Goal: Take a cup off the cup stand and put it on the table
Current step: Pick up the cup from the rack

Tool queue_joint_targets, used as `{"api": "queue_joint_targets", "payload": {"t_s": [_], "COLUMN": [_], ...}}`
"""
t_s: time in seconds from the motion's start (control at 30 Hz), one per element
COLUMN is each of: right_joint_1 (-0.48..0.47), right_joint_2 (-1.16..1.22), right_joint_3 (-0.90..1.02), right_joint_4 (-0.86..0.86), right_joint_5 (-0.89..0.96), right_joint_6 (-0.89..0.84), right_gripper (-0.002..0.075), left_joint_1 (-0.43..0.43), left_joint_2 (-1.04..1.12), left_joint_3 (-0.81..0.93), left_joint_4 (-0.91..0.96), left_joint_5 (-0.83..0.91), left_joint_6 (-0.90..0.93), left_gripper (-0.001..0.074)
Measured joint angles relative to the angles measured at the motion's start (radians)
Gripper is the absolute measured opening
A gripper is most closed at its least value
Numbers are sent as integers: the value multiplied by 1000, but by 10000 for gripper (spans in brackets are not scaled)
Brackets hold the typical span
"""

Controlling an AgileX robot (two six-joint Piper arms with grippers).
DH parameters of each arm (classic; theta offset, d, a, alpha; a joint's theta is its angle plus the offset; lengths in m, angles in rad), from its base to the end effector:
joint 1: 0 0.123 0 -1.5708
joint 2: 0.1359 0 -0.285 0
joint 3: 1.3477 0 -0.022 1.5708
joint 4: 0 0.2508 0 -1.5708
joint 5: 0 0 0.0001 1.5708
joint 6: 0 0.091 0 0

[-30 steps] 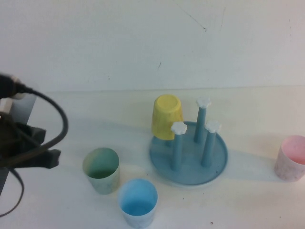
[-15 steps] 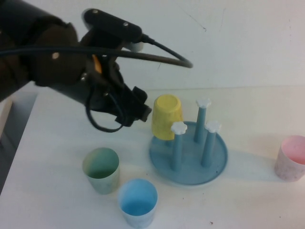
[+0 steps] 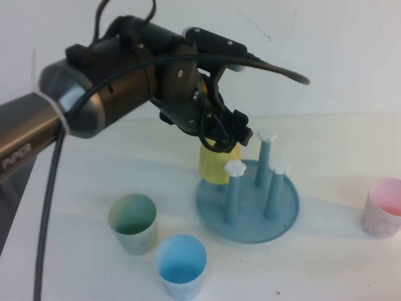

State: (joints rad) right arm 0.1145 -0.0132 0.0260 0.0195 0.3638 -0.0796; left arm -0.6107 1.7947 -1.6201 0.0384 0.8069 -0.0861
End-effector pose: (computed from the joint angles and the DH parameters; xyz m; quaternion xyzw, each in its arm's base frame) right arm 0.0524 0.0067 0.1724 -0.0725 0.7984 0.0187 0.5975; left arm 0.3365 -0.2325 0.3188 0.2522 0.9088 -0.0968 0.3178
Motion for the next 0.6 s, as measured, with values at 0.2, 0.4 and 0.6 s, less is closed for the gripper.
{"api": "queue_joint_targets", "payload": {"t_s": [0.2, 0.4, 0.6], "right_joint_1": [0, 0, 0], "right_joint_2": [0, 0, 0], "right_joint_3": [0, 0, 0], "right_joint_4": [0, 0, 0], "right_joint_5": [0, 0, 0], "right_joint_6": [0, 2, 2], "right_gripper": [-3, -3, -3], "left_joint_1": [0, 0, 10], "left_joint_2": [48, 98, 133], "left_joint_3": [-4, -4, -4], "left_joint_4": [0, 21, 33], "left_joint_5": [-130, -191, -196], "left_joint_6": [-37, -73, -81], "left_gripper": [587, 587, 587]}}
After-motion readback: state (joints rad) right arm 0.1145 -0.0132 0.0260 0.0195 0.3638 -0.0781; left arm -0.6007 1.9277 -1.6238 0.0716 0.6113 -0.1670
